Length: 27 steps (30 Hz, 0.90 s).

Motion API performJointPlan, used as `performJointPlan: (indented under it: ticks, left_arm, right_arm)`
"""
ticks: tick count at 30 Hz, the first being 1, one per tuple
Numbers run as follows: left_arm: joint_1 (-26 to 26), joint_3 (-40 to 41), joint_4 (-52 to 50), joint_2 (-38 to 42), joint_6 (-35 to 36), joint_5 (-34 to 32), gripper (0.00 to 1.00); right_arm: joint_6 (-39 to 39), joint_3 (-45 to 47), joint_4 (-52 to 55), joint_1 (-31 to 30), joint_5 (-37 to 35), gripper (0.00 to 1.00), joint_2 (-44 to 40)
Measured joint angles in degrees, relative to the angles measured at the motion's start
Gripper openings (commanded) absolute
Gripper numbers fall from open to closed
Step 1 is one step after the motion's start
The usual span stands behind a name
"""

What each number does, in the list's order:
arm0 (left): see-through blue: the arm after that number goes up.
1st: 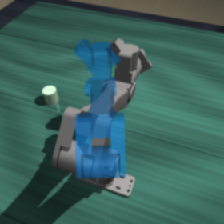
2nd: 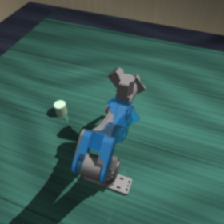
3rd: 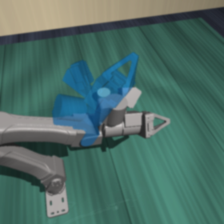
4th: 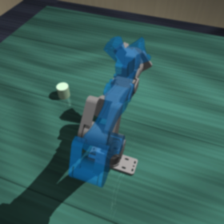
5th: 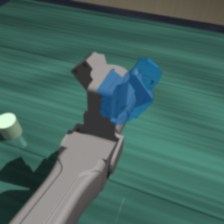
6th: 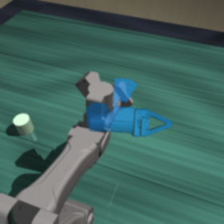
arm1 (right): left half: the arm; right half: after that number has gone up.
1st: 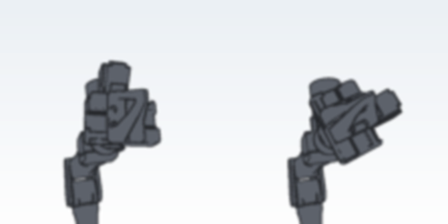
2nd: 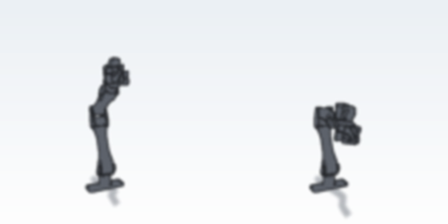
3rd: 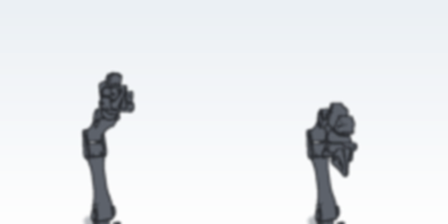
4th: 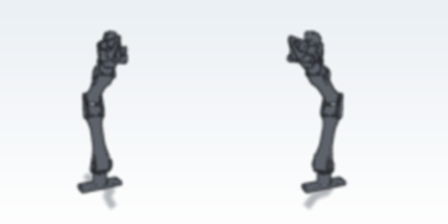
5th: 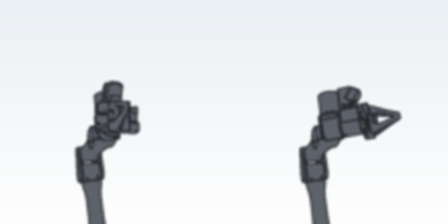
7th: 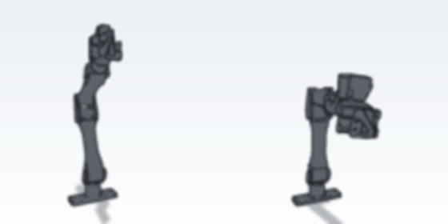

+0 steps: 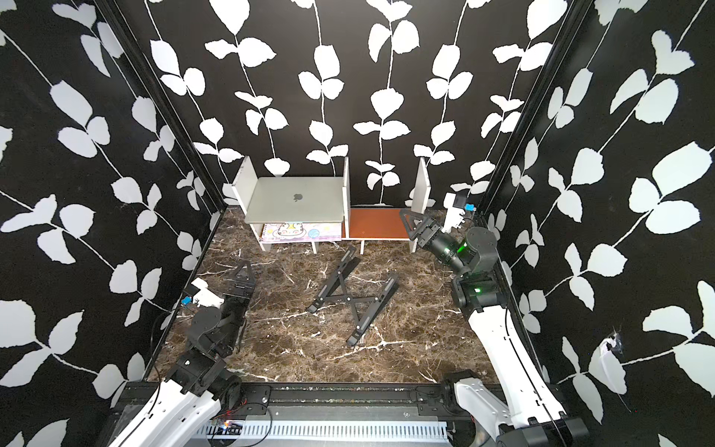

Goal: Close the laptop lid and set it aside
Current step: Reset both arms

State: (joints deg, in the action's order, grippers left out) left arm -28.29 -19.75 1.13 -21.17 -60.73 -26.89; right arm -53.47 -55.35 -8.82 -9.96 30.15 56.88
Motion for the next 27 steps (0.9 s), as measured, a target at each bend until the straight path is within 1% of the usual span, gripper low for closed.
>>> performJointPlan:
  ticks: [3,5,6,9,12,15,17,19,21,23,27]
  left_arm:
    - [0.0,-5.6,-8.0,-3.4,11.4,0.4,0.99]
    - [0.0,-10.3,-12.2,-8.0,19.0,1.1,0.99]
    - [0.0,-13.6,-14.7,-11.7,24.4,1.7,0.98]
    - [0.0,-19.1,-17.6,-18.9,36.0,3.1,0.99]
    - [0.0,-19.9,-17.7,-23.1,46.5,4.0,0.99]
    - [0.0,-18.0,-15.9,-24.9,54.7,3.8,0.99]
    - [0.1,-15.4,-13.3,-25.0,58.6,3.3,0.99]
    - [0.7,-12.7,-10.9,-24.8,60.2,3.1,0.99]
    - [1.7,-10.1,-8.4,-24.8,60.3,3.1,0.99]
    - [2.6,-8.3,-6.7,-24.7,59.6,3.1,0.99]
    - [3.7,-7.2,-4.7,-24.7,58.6,3.2,0.99]
  right_arm:
    - [1.2,0.0,0.7,0.0,-0.3,0.68,-0.2]
    - [2.4,0.0,1.8,0.0,-0.5,0.68,-0.4]
    - [3.6,0.0,2.7,0.0,-0.7,0.68,-0.6]
    - [7.1,0.0,5.6,0.0,-1.7,0.68,-1.4]
    - [11.8,0.0,9.5,0.0,-3.5,0.68,-2.6]
    - [17.2,1.1,12.9,0.0,-6.7,0.67,-4.8]
    - [21.0,3.1,14.7,0.0,-9.7,0.67,-7.1]
    - [24.7,5.7,16.1,0.0,-13.8,0.68,-9.5]
    - [28.5,9.0,16.3,0.0,-18.1,0.71,-11.6]
    - [32.4,12.8,15.7,0.0,-21.9,0.76,-13.1]
    - [38.7,21.1,11.7,0.0,-29.5,0.89,-13.6]
